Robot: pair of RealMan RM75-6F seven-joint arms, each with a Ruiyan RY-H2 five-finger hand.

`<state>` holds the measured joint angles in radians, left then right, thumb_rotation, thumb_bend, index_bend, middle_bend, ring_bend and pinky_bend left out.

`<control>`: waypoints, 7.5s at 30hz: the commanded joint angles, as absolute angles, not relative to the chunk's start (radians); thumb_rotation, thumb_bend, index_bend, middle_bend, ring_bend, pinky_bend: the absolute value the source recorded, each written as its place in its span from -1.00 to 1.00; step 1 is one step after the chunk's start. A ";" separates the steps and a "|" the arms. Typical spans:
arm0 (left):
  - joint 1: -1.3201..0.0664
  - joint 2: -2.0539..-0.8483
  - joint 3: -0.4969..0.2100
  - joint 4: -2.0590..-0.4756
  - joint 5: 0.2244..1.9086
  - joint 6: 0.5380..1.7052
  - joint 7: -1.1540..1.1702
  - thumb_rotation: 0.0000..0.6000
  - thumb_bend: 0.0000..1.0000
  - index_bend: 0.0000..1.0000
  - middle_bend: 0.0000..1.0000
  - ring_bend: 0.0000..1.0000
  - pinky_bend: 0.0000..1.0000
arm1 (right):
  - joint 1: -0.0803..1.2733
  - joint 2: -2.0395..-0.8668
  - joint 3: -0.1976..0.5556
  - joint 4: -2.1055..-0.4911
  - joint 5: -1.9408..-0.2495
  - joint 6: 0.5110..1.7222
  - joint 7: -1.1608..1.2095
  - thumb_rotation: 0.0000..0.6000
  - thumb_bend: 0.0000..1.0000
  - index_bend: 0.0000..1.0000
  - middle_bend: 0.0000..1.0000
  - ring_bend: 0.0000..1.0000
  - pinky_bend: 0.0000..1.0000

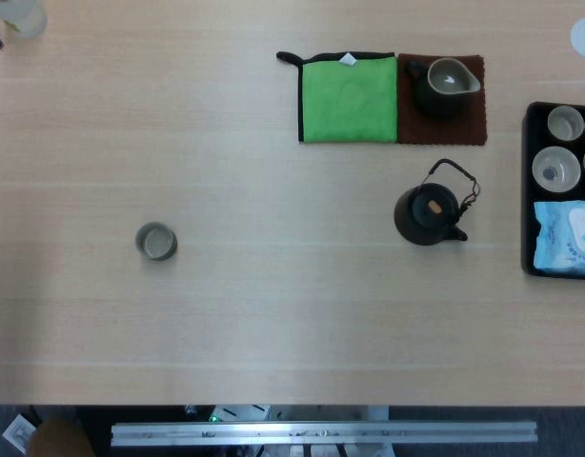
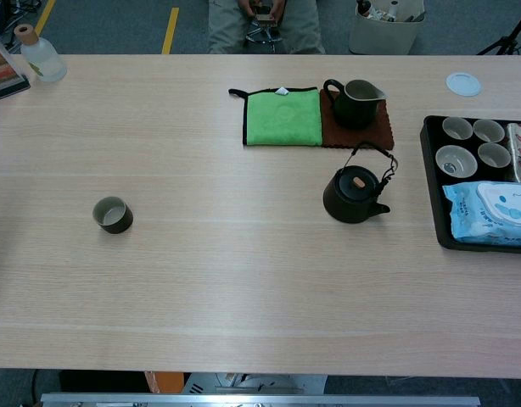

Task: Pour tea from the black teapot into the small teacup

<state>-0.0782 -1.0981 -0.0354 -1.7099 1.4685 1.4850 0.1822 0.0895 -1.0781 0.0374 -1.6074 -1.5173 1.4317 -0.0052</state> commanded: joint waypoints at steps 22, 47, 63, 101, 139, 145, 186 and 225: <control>-0.074 -1.094 -0.032 -1.711 1.466 1.482 0.174 1.00 -0.51 -0.35 -0.44 -0.54 -0.56 | 0.298 -1.052 0.069 -1.669 -1.574 1.188 -0.066 1.00 -0.94 -0.26 -0.24 -0.45 -0.49; -0.056 -1.073 -0.027 -1.718 1.425 1.473 0.170 1.00 -0.51 -0.35 -0.44 -0.54 -0.56 | 0.656 -1.327 0.129 -1.537 -1.408 0.755 -0.251 1.00 -1.00 -0.47 -0.36 -0.64 -0.67; -0.055 -1.063 -0.025 -1.721 1.413 1.459 0.158 1.00 -0.51 -0.35 -0.44 -0.54 -0.56 | 0.734 -1.381 0.116 -1.452 -1.260 0.682 -0.314 1.00 -1.00 -0.47 -0.36 -0.64 -0.70; -0.068 -1.067 -0.019 -1.711 1.430 1.435 0.131 1.00 -0.51 -0.35 -0.45 -0.54 -0.56 | 0.604 -1.174 -0.052 -1.725 -1.231 0.847 -0.370 1.00 -1.00 -0.47 -0.34 -0.61 -0.70; -0.043 -1.044 -0.003 -1.727 1.430 1.446 0.106 1.00 -0.51 -0.35 -0.45 -0.54 -0.56 | 0.613 -1.354 0.034 -1.456 -1.371 0.912 -0.390 1.00 -1.00 -1.00 -0.89 -1.00 -0.99; -0.040 -1.041 -0.002 -1.728 1.426 1.446 0.105 1.00 -0.51 -0.35 -0.45 -0.54 -0.56 | 0.632 -1.376 0.034 -1.440 -1.364 0.887 -0.409 1.00 -1.00 -1.00 -0.89 -1.00 -0.99; -0.026 -1.029 0.006 -1.716 1.435 1.448 0.067 1.00 -0.51 -0.36 -0.45 -0.54 -0.56 | 0.629 -1.357 -0.059 -1.631 -1.426 0.852 -0.513 1.00 -1.00 -1.00 -0.89 -1.00 -0.99; -0.007 -1.011 0.012 -1.713 1.441 1.459 0.038 1.00 -0.51 -0.36 -0.45 -0.54 -0.56 | 0.658 -1.478 -0.049 -1.601 -1.300 0.851 -0.637 1.00 -1.00 -1.00 -0.86 -1.00 -0.99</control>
<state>-0.0070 -1.0115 0.0121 -1.7126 1.4415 1.4593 0.0384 0.6554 -1.4728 -0.0515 -1.6079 -1.3042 0.8541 -0.6354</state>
